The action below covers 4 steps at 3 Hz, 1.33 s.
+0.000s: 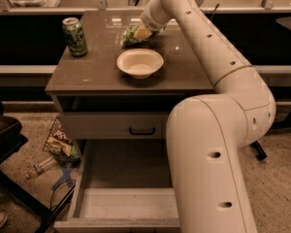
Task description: Place green jalapeno chip bag into middle drawer
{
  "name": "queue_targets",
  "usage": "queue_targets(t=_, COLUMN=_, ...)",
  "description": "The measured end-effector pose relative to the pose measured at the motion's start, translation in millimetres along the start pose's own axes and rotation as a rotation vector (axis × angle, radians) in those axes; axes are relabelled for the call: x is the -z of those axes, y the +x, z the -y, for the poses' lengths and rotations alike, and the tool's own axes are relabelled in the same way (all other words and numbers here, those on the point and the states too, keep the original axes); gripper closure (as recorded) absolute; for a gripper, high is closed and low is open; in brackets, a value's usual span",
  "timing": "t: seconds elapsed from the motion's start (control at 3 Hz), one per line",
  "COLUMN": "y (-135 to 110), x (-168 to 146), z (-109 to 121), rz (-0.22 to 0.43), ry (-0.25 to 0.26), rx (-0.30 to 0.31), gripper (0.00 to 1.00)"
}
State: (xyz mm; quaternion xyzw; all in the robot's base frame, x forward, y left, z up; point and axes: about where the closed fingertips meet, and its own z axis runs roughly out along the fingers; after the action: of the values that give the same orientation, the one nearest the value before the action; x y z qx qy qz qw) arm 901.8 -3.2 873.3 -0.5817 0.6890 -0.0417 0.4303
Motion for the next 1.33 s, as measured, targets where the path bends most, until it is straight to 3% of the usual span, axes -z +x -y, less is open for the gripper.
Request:
queue_targets(t=0.67, y=0, x=-7, z=-5, rz=-0.001, ry=-0.011, rx=0.001, gripper=0.95)
queue_targets(t=1.33, y=-12, x=-6, z=-6, rz=-0.001, ry=-0.025, rx=0.012, gripper=1.0)
